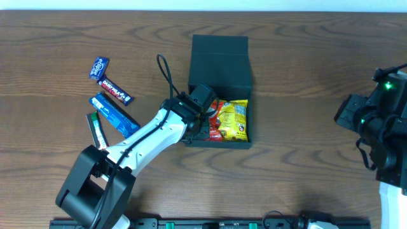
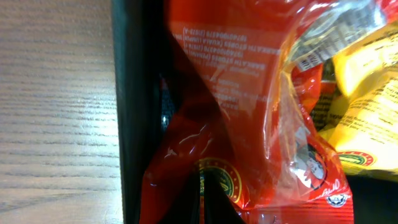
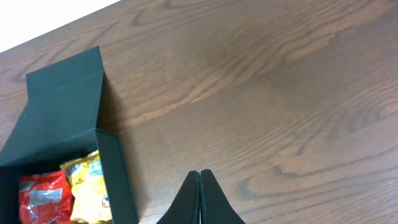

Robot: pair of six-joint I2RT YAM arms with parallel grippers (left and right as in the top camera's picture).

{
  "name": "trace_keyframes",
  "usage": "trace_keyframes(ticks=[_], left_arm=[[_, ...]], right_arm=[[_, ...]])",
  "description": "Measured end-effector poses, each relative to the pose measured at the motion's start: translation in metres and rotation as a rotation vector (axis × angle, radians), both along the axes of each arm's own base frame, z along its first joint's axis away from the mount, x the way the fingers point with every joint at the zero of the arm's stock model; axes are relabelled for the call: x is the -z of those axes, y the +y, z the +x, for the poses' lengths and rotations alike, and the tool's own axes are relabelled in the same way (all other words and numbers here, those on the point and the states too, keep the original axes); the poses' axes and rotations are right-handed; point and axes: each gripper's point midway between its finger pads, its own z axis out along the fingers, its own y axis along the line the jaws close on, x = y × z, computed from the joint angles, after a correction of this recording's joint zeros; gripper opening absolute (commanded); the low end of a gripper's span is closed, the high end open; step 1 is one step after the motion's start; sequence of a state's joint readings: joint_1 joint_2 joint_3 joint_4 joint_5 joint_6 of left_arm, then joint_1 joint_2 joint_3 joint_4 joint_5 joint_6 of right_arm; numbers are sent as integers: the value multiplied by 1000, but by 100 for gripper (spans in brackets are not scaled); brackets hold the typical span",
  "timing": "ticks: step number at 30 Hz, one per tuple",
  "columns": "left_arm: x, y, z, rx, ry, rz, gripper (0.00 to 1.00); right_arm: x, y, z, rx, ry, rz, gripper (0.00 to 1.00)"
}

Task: Pack container
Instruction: 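Push the red bag down into the box's left side and release, then move the left gripper to the pile and grasp the blue biscuit pack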

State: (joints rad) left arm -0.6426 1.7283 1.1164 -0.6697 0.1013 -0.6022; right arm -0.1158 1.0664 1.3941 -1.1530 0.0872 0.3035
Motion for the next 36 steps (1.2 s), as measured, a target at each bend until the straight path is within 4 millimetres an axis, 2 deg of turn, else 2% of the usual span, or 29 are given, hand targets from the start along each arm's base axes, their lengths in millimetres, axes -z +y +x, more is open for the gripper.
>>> trace_keyframes(ticks=[7,10,12,15,16,17,20,22,25,29,30,32,36], left_arm=[[0,-3,-3,7,13,-17,6],[-12,-8,3,29,-12,-35,6],[-38,-15,15,41,-83,-70,6],[-95,-15,39,37,-268,-99,10],[-123,-9,47,18,-364,-94,10],[-142,-1,52,-1,-429,-84,10],[-183,42,58,-104,-551,-12,6],[-182,83,56,-213,-521,70,6],[-158,139,46,-414,-398,175,6],[-130,185,32,-615,-270,242,8],[-123,195,28,-665,-242,254,19],[-108,209,20,-750,-187,266,51],[-72,226,8,-893,-68,262,59]], right_arm=[[0,0,0,0,0,0,2],[0,0,0,0,-1,0,2],[0,0,0,0,-1,0,2],[0,0,0,0,0,0,2],[0,0,0,0,-1,0,2],[0,0,0,0,-1,0,2],[0,0,0,0,-2,0,2],[-1,0,1,0,-5,-1,2],[-2,0,2,0,-13,-1,3],[-5,-1,6,1,-32,-3,4],[-6,-1,6,1,-33,-3,5],[-6,-1,6,2,-35,-2,6],[-6,-1,6,2,-35,-2,6]])
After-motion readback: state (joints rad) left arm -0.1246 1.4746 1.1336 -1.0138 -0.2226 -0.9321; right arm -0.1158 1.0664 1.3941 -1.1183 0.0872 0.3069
